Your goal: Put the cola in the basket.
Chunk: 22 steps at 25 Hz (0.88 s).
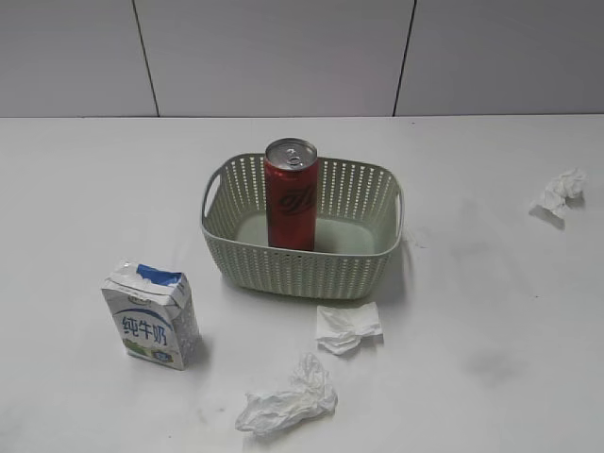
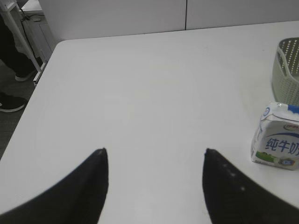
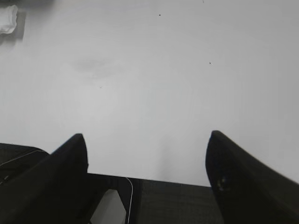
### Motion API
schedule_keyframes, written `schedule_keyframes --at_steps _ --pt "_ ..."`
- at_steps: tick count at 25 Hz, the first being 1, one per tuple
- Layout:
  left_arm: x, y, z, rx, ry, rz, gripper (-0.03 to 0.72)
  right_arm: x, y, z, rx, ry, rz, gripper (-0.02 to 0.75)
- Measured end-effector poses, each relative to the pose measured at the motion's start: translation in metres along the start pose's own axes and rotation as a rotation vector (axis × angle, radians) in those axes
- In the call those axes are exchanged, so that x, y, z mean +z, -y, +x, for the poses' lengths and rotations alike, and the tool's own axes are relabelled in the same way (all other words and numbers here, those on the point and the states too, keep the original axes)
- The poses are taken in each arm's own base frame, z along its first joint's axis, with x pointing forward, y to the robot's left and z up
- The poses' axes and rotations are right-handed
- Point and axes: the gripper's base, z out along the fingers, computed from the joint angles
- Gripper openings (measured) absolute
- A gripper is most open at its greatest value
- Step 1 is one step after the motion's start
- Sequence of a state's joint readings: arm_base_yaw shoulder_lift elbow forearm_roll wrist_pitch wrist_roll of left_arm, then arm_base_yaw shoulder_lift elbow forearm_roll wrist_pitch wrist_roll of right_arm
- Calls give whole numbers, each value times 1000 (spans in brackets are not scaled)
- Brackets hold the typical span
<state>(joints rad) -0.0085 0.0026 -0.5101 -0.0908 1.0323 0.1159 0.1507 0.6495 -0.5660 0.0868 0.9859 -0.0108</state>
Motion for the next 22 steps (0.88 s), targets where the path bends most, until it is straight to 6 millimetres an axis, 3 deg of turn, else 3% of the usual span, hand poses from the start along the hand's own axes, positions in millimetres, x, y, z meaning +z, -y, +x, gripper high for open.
schedule_keyframes --at_steps 7,22 --pt "0 0 0 0 0 0 486 -28 -1 28 -17 191 -8 592" --pt "0 0 0 0 0 0 486 -57 -2 72 -50 447 -21 592"
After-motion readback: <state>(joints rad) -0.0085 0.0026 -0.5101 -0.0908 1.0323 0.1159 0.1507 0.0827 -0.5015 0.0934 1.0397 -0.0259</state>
